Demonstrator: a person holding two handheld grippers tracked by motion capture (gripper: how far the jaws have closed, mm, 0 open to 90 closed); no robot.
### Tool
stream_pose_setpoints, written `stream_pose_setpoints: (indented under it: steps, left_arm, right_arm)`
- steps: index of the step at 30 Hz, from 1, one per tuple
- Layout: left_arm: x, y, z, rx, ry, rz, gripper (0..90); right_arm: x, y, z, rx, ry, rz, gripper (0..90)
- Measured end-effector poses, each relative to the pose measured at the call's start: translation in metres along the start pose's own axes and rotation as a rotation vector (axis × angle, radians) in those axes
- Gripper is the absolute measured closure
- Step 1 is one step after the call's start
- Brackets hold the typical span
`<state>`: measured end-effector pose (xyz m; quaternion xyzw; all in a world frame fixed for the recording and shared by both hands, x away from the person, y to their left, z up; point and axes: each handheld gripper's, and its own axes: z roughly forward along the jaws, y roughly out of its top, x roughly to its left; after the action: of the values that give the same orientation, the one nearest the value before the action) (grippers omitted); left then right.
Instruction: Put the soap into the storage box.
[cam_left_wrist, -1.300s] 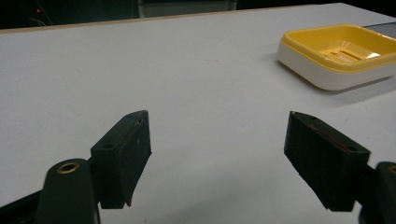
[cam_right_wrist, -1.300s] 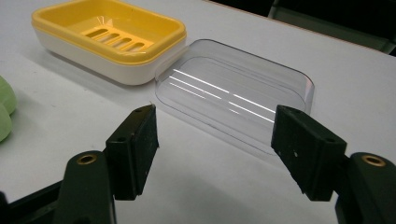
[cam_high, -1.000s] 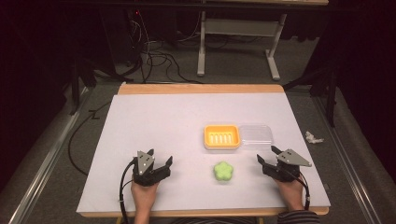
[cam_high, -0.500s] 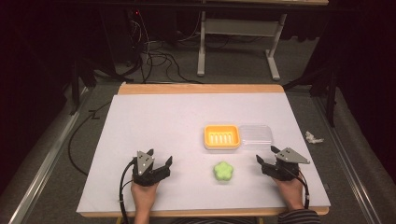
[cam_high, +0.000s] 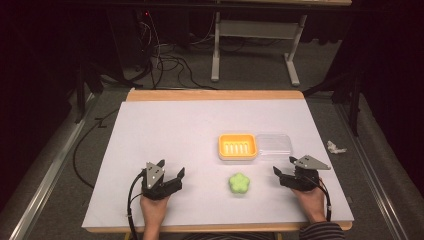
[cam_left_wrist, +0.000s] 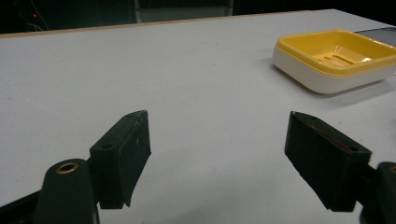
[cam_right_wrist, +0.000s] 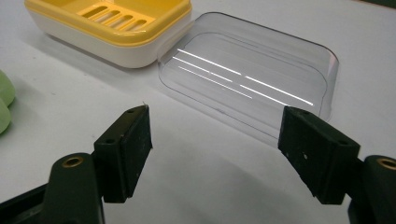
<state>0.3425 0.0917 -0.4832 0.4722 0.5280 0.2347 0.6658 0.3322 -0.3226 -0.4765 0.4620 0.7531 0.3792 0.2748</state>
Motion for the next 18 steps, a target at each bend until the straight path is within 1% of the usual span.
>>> stream_pose_setpoints:
  steps: [2,3,4,5,6,7,8,10,12,13,14,15,18]
  left_arm:
    - [0.000,0.000,0.000,-0.001,-0.001,0.000,23.2]
    - [0.000,0.000,0.000,-0.001,0.000,0.003,23.2]
    - [0.000,0.000,0.000,-0.001,0.000,0.003,23.2]
    - [0.000,0.000,0.000,-0.001,0.000,0.003,23.2]
    - [0.000,0.000,0.000,-0.002,0.001,0.003,23.2]
    - [0.000,0.000,0.000,-0.002,0.003,0.004,23.2]
    - [0.000,0.000,0.000,-0.002,0.003,0.004,23.2]
    - [0.000,-0.001,0.001,-0.002,0.006,0.009,23.1]
    - [0.000,-0.001,0.001,-0.003,0.008,0.008,23.2]
    - [0.000,-0.001,0.001,-0.003,0.009,0.008,23.1]
    - [0.000,-0.001,0.001,-0.003,0.009,0.008,23.2]
    - [-0.001,-0.001,0.001,-0.003,0.009,0.004,23.2]
    - [0.000,-0.001,0.001,0.004,0.011,0.011,23.2]
  right_arm:
    - [0.000,0.000,0.000,0.002,0.005,0.007,26.4]
    - [-0.001,0.000,-0.001,0.001,0.018,0.015,26.4]
    - [-0.001,0.000,-0.001,0.001,0.018,0.015,26.4]
    - [-0.001,0.000,-0.003,-0.002,0.033,0.016,26.4]
    - [-0.001,0.000,-0.003,-0.002,0.033,0.016,26.4]
    - [0.001,0.001,-0.007,-0.014,0.048,0.005,26.4]
    - [0.001,0.001,-0.007,-0.014,0.048,0.005,26.4]
    - [0.004,0.002,-0.012,-0.022,0.076,0.002,26.5]
    - [0.008,0.004,-0.015,-0.028,0.097,-0.014,26.5]
    - [0.009,0.004,-0.017,-0.029,0.106,-0.024,26.5]
    - [0.009,0.004,-0.017,-0.029,0.106,-0.024,26.5]
    - [0.014,0.007,-0.020,-0.025,0.123,-0.034,26.5]
    - [0.020,0.012,-0.022,-0.027,0.148,-0.060,26.6]
